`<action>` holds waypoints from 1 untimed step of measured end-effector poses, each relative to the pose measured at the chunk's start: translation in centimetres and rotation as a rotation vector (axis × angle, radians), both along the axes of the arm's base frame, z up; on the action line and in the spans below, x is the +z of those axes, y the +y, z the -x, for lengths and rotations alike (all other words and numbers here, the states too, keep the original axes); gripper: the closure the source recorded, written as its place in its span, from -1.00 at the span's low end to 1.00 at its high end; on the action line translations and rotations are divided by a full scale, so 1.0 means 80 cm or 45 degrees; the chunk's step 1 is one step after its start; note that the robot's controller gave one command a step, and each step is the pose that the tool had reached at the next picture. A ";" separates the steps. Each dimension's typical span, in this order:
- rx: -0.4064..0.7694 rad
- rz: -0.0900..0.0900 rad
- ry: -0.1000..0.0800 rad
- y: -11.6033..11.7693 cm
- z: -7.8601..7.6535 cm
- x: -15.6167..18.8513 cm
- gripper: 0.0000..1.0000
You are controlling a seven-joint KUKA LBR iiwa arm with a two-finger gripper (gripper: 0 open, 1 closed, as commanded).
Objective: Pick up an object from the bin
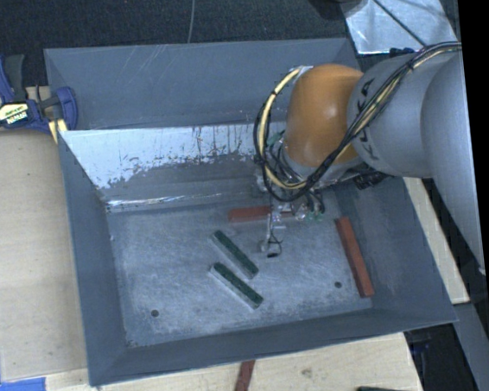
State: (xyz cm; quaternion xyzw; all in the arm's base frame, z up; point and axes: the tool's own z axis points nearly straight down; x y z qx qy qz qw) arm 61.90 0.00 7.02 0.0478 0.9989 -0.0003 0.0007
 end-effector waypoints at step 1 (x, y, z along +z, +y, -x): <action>-0.021 -0.001 -0.001 -0.001 0.004 -0.002 -1.00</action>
Offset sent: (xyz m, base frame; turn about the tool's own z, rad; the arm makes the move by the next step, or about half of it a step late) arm 0.0000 0.0000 0.0000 0.0000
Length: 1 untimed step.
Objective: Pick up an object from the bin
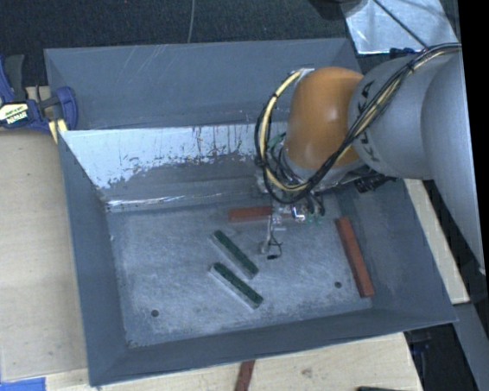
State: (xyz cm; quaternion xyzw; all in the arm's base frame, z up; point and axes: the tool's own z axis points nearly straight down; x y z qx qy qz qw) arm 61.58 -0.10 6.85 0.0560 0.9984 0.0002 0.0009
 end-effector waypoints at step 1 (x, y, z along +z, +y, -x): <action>0.021 0.000 -0.006 0.001 -0.006 0.004 1.00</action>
Offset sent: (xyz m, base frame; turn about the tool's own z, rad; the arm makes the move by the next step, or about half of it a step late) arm 0.0000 0.0000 0.0000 0.0000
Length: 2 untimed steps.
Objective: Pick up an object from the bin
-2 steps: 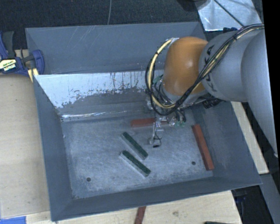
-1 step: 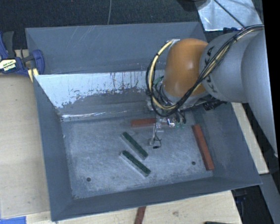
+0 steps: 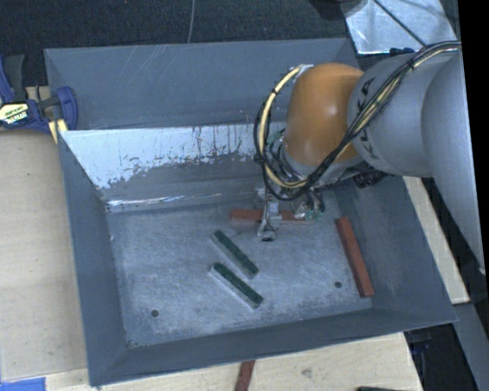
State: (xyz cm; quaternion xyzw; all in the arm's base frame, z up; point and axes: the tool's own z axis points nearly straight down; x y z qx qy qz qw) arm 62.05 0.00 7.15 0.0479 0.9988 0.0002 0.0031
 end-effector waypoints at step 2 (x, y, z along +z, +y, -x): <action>0.000 0.000 0.004 0.000 0.001 0.004 1.00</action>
Offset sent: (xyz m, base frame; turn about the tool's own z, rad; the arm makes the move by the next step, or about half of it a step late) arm 0.0000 -0.0001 0.0879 0.0000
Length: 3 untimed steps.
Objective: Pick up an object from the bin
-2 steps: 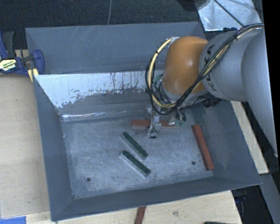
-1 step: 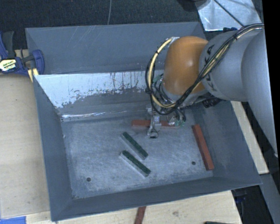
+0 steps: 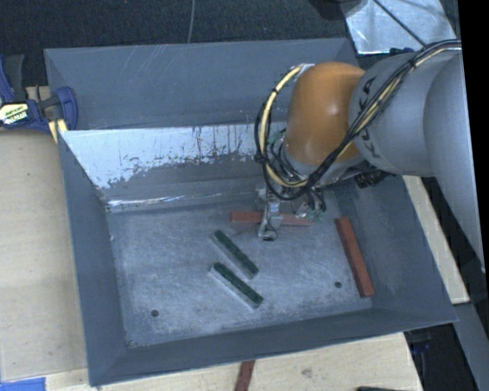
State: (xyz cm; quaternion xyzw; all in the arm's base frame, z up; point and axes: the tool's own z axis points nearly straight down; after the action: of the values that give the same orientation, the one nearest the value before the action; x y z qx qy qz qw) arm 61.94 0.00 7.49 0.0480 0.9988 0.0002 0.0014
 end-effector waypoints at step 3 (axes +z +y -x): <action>-0.001 0.000 0.000 -0.001 -0.001 0.058 1.00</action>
Offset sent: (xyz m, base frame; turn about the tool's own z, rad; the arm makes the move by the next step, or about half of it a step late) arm 0.0001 -0.0001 0.0449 0.0000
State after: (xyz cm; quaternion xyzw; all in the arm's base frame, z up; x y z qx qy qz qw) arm 61.99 -0.05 12.12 0.0484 0.9988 0.0002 0.0015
